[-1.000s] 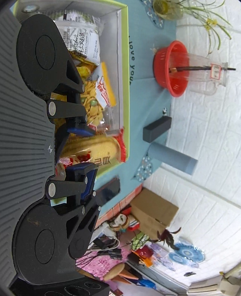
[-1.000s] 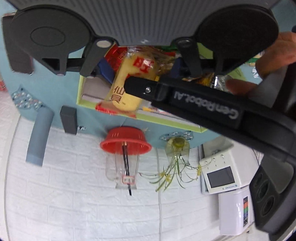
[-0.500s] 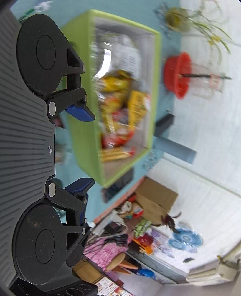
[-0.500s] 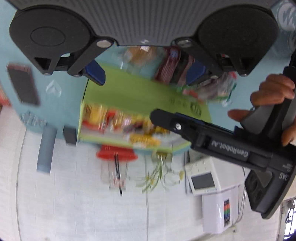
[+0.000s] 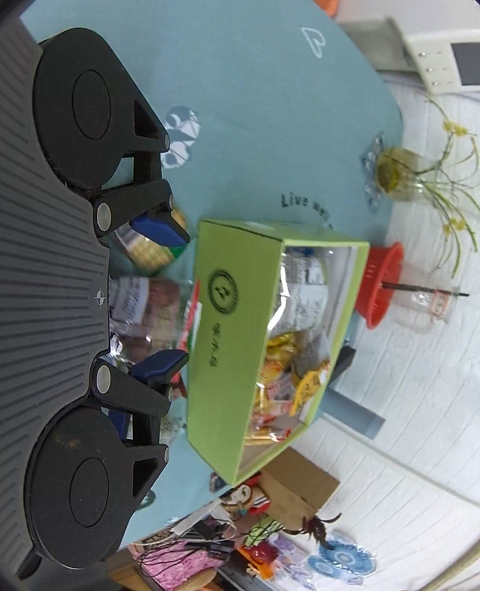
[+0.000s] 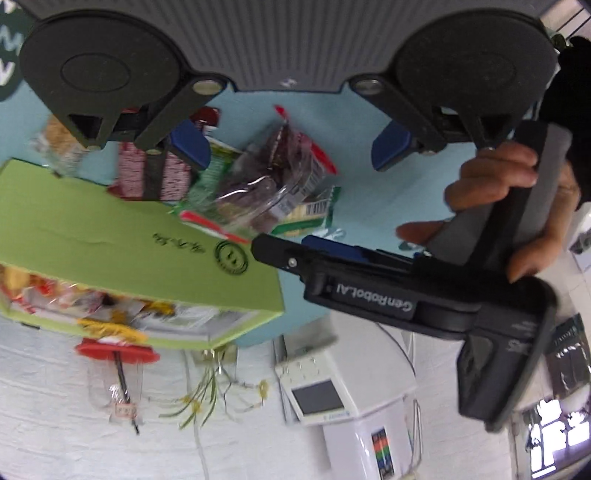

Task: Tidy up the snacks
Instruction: 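Grasp the clear red-date bag with the left gripper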

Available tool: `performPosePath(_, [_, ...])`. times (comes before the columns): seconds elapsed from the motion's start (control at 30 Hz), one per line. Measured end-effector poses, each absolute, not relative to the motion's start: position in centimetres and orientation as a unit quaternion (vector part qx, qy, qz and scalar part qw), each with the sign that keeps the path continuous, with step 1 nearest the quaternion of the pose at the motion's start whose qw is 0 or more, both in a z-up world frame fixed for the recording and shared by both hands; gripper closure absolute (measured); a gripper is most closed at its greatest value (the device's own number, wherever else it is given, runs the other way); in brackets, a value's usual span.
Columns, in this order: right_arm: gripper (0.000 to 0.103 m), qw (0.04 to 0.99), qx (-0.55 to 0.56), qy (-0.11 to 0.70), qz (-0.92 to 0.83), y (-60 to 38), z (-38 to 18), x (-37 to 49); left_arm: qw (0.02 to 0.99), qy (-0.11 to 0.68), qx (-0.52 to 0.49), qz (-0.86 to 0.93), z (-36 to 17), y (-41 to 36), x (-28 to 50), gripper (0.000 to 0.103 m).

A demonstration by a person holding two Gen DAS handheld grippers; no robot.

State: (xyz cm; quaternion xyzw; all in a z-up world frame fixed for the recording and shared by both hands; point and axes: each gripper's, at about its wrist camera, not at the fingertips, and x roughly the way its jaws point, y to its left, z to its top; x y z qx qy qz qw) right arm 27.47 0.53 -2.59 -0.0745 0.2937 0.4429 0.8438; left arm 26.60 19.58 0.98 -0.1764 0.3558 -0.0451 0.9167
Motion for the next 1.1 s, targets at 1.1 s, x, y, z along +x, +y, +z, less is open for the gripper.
performPosePath(1.1, [0.010, 0.852, -0.118, 0.323, 0.395, -4.5, -4.2, 19.0, 0.894, 0.403, -0.188, -0.046, -1.4, 9.0, 17.4, 0.071])
